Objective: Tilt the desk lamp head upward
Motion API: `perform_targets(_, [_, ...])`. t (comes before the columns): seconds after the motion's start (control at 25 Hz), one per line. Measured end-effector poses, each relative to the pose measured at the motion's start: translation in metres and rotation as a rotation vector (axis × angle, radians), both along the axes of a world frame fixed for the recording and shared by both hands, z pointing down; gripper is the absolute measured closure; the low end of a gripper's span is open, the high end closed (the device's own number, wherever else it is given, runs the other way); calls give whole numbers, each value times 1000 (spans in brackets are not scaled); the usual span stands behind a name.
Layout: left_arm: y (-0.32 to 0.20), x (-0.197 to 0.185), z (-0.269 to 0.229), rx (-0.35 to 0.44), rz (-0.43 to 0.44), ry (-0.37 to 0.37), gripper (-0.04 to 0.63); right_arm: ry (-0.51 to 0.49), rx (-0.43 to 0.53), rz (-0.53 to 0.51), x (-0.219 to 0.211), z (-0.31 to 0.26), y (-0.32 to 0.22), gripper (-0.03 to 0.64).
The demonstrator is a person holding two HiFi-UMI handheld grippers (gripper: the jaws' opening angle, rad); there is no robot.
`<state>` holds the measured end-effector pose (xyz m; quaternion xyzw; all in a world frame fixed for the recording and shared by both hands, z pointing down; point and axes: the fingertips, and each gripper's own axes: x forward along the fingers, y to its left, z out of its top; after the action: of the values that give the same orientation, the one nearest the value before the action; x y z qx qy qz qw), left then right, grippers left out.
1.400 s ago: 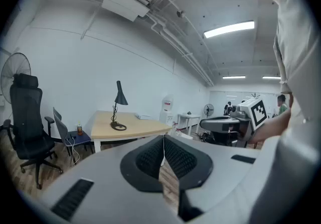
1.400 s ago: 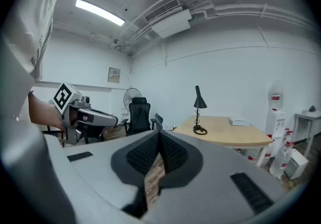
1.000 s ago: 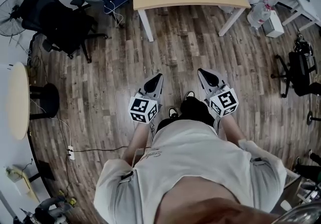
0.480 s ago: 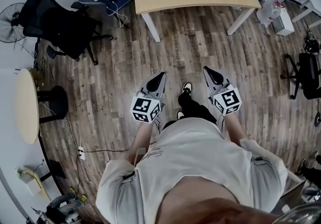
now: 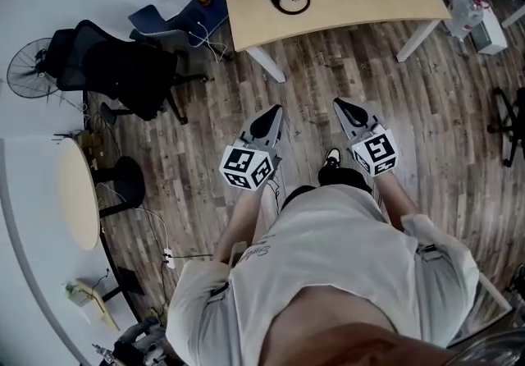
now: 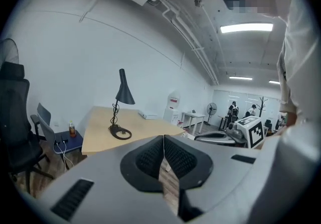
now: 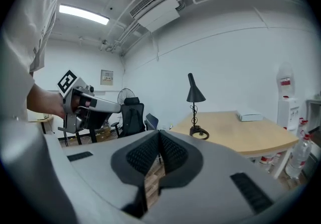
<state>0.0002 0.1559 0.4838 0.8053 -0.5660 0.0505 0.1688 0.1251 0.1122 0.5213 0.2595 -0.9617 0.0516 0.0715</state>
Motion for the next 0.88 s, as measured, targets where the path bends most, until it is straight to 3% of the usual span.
perform_targets(0.16, [-31, -17, -1, 14, -51, -3, 580, 30, 12, -47, -16, 2, -33, 621])
perform_targets(0.44, [-60, -61, 20, -44, -106, 12, 580, 62, -60, -34, -39, 21, -74, 621])
perform_targets(0.6, [-81, -81, 29, -47, -72, -2, 580, 57, -67, 30, -52, 20, -96, 621])
perform_targets(0.88, [-143, -118, 3, 41, 24, -60, 580, 71, -17, 128, -70, -11, -141, 622])
